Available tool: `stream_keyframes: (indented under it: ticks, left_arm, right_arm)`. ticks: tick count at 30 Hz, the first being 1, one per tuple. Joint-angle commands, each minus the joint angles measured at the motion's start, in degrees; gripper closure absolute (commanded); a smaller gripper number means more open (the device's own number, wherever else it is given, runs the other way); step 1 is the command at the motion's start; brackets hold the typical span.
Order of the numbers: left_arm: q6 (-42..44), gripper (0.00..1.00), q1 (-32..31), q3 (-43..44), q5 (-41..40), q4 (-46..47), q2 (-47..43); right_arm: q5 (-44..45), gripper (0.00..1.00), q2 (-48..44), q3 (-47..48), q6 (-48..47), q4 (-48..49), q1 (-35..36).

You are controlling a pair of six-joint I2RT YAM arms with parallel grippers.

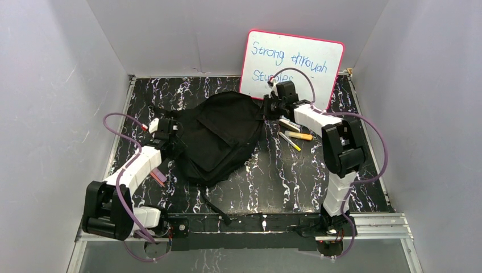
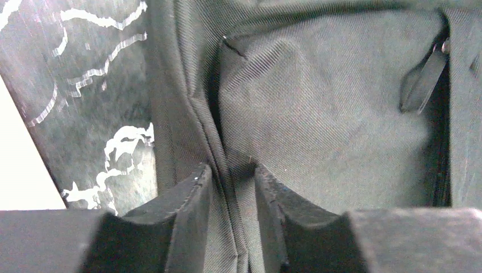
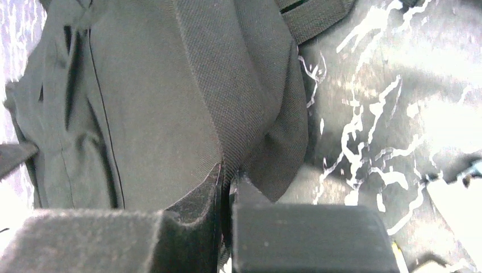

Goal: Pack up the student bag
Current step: Adjust the student bag at the center of the board.

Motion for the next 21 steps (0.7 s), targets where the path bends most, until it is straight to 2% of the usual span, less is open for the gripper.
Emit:
stream_keyframes:
  ticks: [1, 6, 10, 11, 13, 15, 21]
  left_arm:
    - [3.60, 0.74, 0.95, 6.91, -7.47, 3.02, 3.07]
    - [7.69, 0.86, 3.84, 13.42, -6.95, 5.75, 10.92]
    - [9.42, 0.87, 6.60, 18.60, -6.19, 7.12, 16.29]
    - [9.44, 0.87, 7.40, 19.72, -5.92, 7.46, 17.36]
    - [9.71, 0.83, 8.95, 21.27, -4.99, 8.29, 19.09]
    - [10.75, 0.75, 10.31, 23.34, -3.71, 7.86, 20.43]
    - [12.73, 0.61, 11.70, 22.48, -4.73, 5.83, 16.18]
  right_arm:
    - [-3.14, 0.94, -7.36, -4.94, 0.50, 2.06, 0.05]
    - [-4.16, 0.93, -13.69, -13.53, 3.31, 2.42, 1.20]
    - [-3.16, 0.82, -20.30, -21.35, 6.52, 3.28, 3.75]
    - [-2.64, 0.76, -21.42, -23.39, 7.34, 3.75, 4.37]
    - [-1.54, 0.63, -25.09, -27.13, 8.88, 4.58, 5.18]
    - [0.87, 0.55, -28.24, -29.82, 9.50, 4.66, 5.19]
    - [14.49, 0.42, -35.01, -29.28, 7.51, -0.30, 4.97]
